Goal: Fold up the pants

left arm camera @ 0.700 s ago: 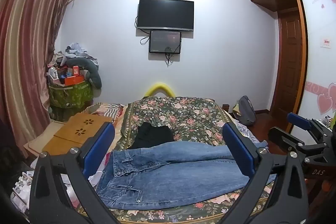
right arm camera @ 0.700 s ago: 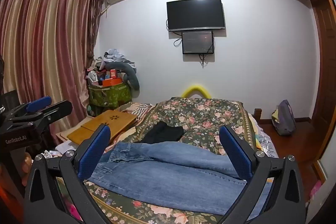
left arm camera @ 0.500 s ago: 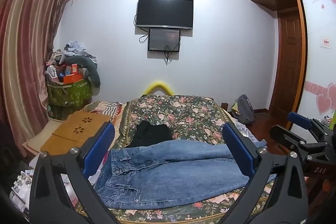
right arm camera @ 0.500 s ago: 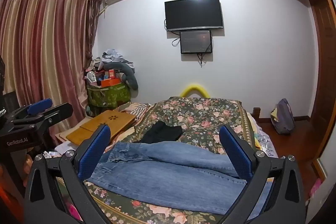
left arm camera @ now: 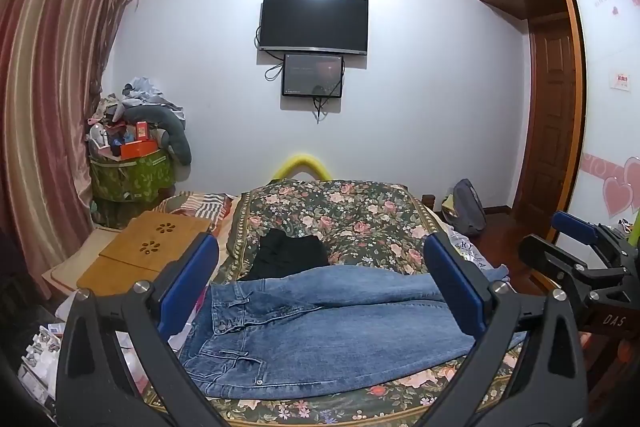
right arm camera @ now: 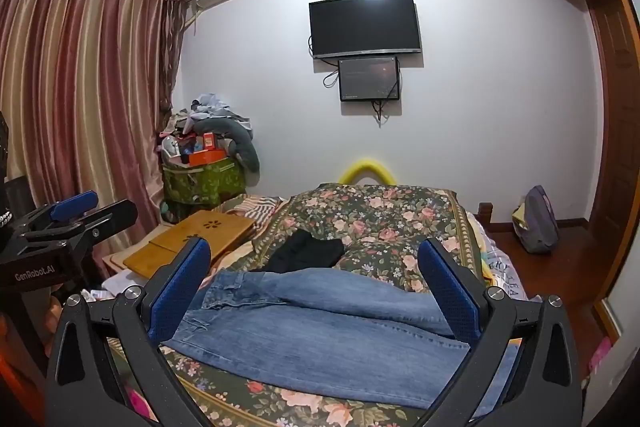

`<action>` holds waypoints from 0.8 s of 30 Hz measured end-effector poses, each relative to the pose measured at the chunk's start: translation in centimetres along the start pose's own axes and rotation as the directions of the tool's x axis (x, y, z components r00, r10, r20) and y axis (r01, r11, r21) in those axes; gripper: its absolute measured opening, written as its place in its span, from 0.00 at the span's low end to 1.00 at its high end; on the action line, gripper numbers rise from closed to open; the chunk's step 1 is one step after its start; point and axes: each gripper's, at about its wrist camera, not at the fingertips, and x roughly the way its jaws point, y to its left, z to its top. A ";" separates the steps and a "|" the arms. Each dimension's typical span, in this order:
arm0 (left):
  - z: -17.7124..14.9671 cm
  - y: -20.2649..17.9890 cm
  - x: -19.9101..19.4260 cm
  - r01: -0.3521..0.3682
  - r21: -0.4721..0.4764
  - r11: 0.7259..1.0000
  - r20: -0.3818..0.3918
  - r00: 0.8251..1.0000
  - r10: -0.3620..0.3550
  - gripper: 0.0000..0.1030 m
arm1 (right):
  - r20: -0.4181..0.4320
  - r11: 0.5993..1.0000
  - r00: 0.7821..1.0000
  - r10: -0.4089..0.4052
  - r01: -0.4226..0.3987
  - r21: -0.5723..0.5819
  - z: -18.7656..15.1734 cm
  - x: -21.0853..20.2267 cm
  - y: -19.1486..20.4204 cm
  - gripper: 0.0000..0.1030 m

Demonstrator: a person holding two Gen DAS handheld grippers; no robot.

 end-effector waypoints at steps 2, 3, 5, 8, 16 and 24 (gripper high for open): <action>0.0 0.0 -0.1 0.000 0.000 1.000 0.002 1.000 0.000 1.00 | -0.001 1.000 1.000 -0.002 0.002 0.001 0.0 0.0 0.2 1.00; 0.0 -0.1 -0.1 -0.001 0.001 1.000 0.003 1.000 0.001 1.00 | -0.001 1.000 1.000 -0.002 0.002 0.000 0.0 0.0 0.0 1.00; 0.1 -0.1 -0.1 -0.005 0.004 1.000 0.004 1.000 0.005 1.00 | -0.003 1.000 1.000 -0.008 0.008 0.002 0.0 -0.1 0.0 1.00; 0.1 -0.2 -0.1 -0.002 0.004 1.000 0.003 1.000 0.002 1.00 | -0.002 1.000 1.000 -0.008 0.008 0.001 0.0 -0.1 0.1 1.00; 0.1 -0.2 -0.1 -0.003 0.002 1.000 0.002 1.000 0.003 1.00 | -0.004 1.000 1.000 -0.008 0.008 0.002 0.0 -0.2 -0.1 1.00; 0.1 -0.2 -0.1 -0.004 0.002 1.000 0.001 1.000 0.004 1.00 | -0.004 1.000 1.000 -0.010 0.010 0.000 0.0 -0.2 0.0 1.00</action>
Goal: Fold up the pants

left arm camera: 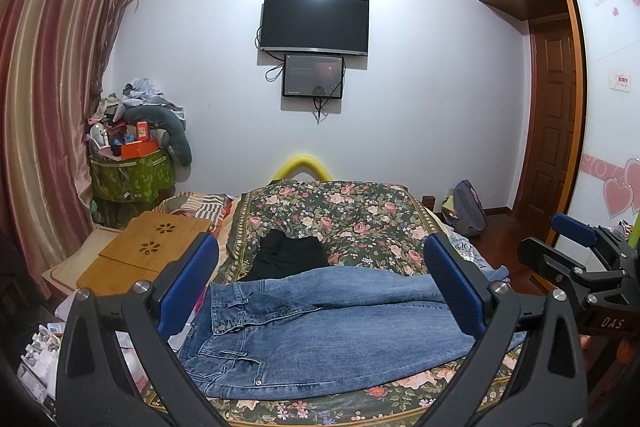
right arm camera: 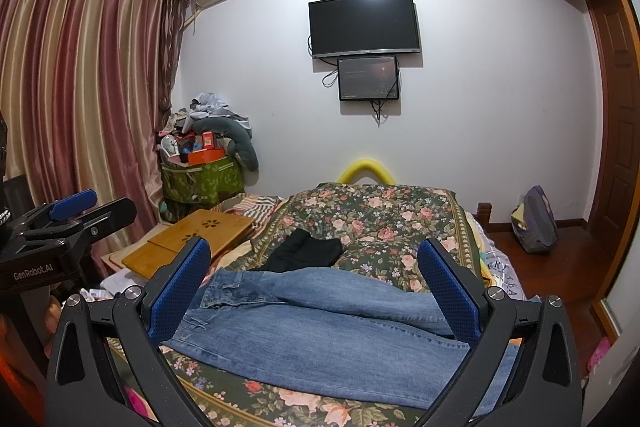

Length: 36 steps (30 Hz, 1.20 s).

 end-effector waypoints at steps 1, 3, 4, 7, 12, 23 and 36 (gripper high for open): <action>0.0 0.0 0.0 0.000 0.001 1.000 0.000 1.000 0.000 1.00 | -0.001 1.000 1.000 0.000 0.000 0.001 0.0 0.0 0.0 1.00; 0.0 0.0 0.0 -0.001 0.000 1.000 0.002 1.000 0.001 1.00 | -0.002 1.000 1.000 0.000 0.000 0.001 0.0 0.0 0.0 1.00; 0.0 0.0 0.0 0.000 -0.001 1.000 0.000 1.000 0.000 1.00 | -0.004 1.000 1.000 -0.001 0.001 0.000 0.0 0.0 0.0 1.00; 0.1 0.1 -0.1 -0.001 -0.003 1.000 -0.001 1.000 0.001 1.00 | -0.005 1.000 1.000 -0.005 0.005 -0.001 0.0 0.0 0.1 1.00; 0.1 0.2 0.0 0.002 -0.014 1.000 -0.006 1.000 -0.003 1.00 | -0.007 1.000 1.000 -0.007 0.007 0.003 0.0 0.1 0.2 1.00; 0.1 0.2 0.2 0.000 -0.019 1.000 -0.007 1.000 0.000 1.00 | -0.006 1.000 1.000 -0.007 0.007 0.003 -0.1 0.1 0.2 1.00; 0.0 0.5 0.6 -0.002 -0.029 1.000 -0.015 1.000 0.001 1.00 | -0.010 1.000 1.000 -0.008 0.008 0.002 -0.1 0.3 0.0 1.00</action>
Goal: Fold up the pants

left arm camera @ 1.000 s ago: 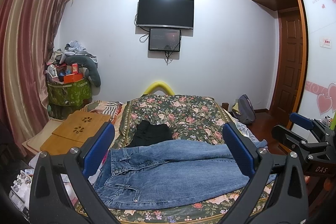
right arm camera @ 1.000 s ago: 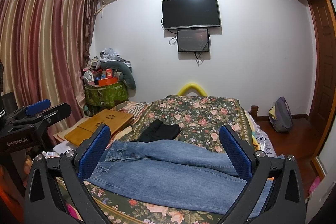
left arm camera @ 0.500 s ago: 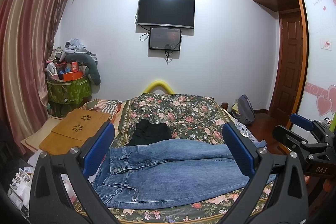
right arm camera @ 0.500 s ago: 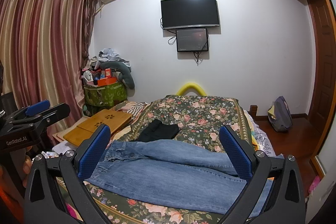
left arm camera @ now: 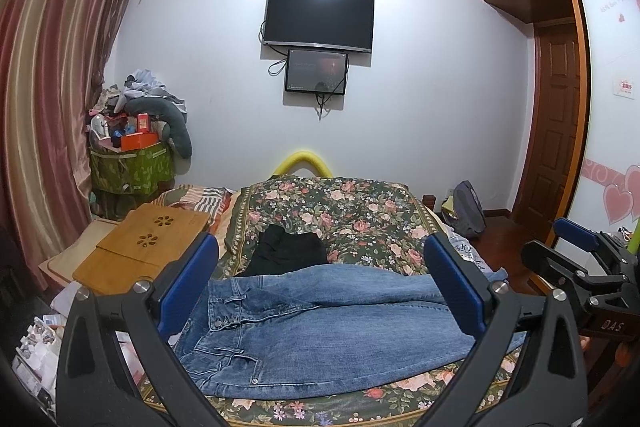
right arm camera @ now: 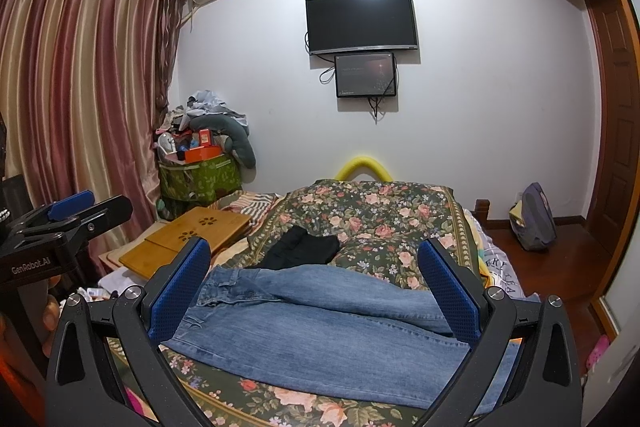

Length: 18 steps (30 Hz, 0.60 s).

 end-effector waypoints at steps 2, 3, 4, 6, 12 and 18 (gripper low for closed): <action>0.0 0.0 0.4 -0.006 -0.001 1.000 -0.002 1.000 0.006 1.00 | -0.004 1.000 1.000 -0.001 0.001 0.003 -0.1 0.2 -0.1 1.00; 0.0 0.0 0.7 -0.008 -0.001 1.000 -0.004 1.000 0.008 1.00 | -0.009 1.000 1.000 0.000 0.000 0.005 -0.1 0.4 -0.2 1.00; 0.0 0.1 1.0 -0.009 -0.001 1.000 -0.006 1.000 0.009 1.00 | -0.015 1.000 1.000 0.001 -0.001 0.005 -0.1 0.6 -0.3 1.00; 0.0 0.3 1.9 -0.010 -0.003 1.000 -0.019 1.000 0.010 1.00 | -0.025 1.000 1.000 -0.002 0.002 0.002 -0.2 1.3 -0.5 1.00; 0.2 1.5 6.5 -0.011 -0.022 1.000 -0.092 0.996 0.009 1.00 | -0.059 1.000 0.998 -0.014 0.014 -0.001 -0.3 4.1 -1.5 1.00; -0.1 3.3 12.8 -0.064 -0.008 0.998 -0.159 0.985 0.062 1.00 | -0.093 0.999 0.995 -0.046 0.044 -0.024 -0.4 8.0 -2.9 1.00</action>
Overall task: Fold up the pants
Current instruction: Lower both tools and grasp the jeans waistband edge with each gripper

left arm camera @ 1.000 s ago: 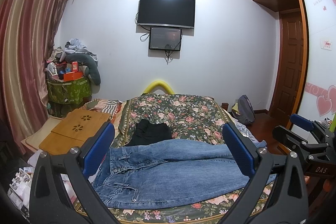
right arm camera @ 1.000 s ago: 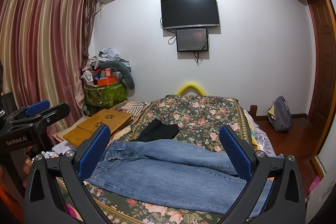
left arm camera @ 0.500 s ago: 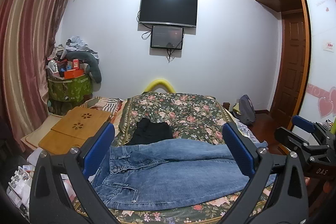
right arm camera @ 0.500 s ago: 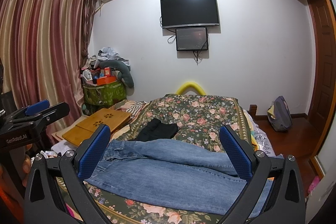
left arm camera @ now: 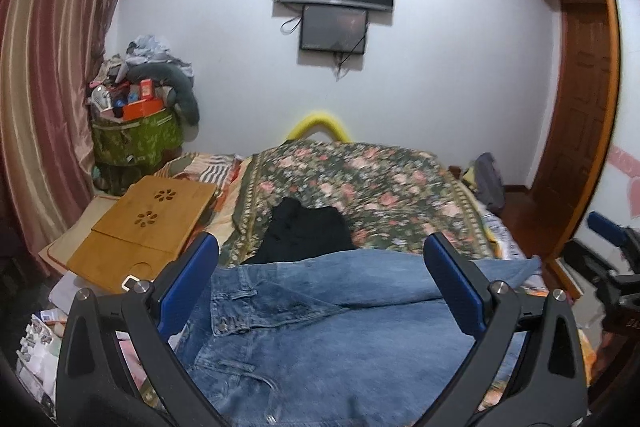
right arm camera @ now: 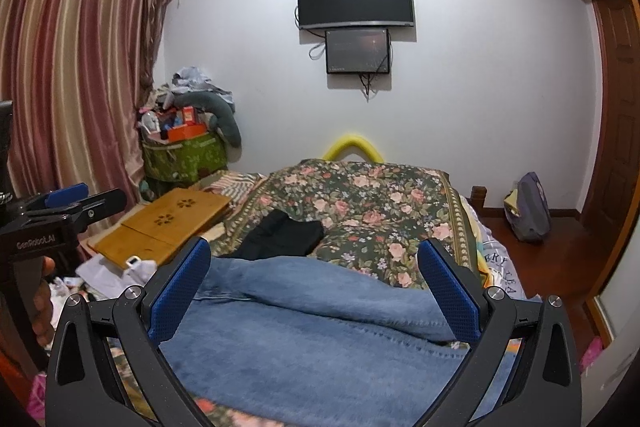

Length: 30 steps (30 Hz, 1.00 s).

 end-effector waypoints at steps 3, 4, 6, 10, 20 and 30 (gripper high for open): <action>0.6 1.0 3.4 -0.031 0.004 1.000 -0.030 0.999 0.031 1.00 | -0.021 1.000 1.000 -0.009 0.009 -0.011 0.1 2.2 -0.8 1.00; 0.9 1.4 4.9 -0.049 0.014 0.999 -0.043 0.998 0.050 1.00 | -0.030 1.000 0.999 -0.018 0.017 -0.019 0.2 3.3 -1.2 1.00; 1.2 2.1 7.4 -0.075 0.034 0.997 -0.061 0.995 0.077 1.00 | -0.042 0.999 0.999 -0.022 0.020 -0.035 0.3 4.8 -1.6 1.00; 1.6 4.0 12.8 -0.118 0.072 0.990 -0.125 0.984 0.127 1.00 | -0.084 0.997 0.996 -0.033 0.027 -0.068 0.2 8.3 -2.5 1.00; -1.0 8.1 26.4 -0.171 0.170 0.970 -0.270 0.939 0.213 1.00 | -0.313 0.991 0.950 0.021 -0.060 -0.117 -2.2 18.7 -5.1 1.00; -6.9 12.6 36.2 -0.111 0.171 0.979 -0.569 0.800 0.190 0.82 | -0.556 0.979 0.827 0.087 -0.173 -0.104 -6.5 27.6 -7.6 0.98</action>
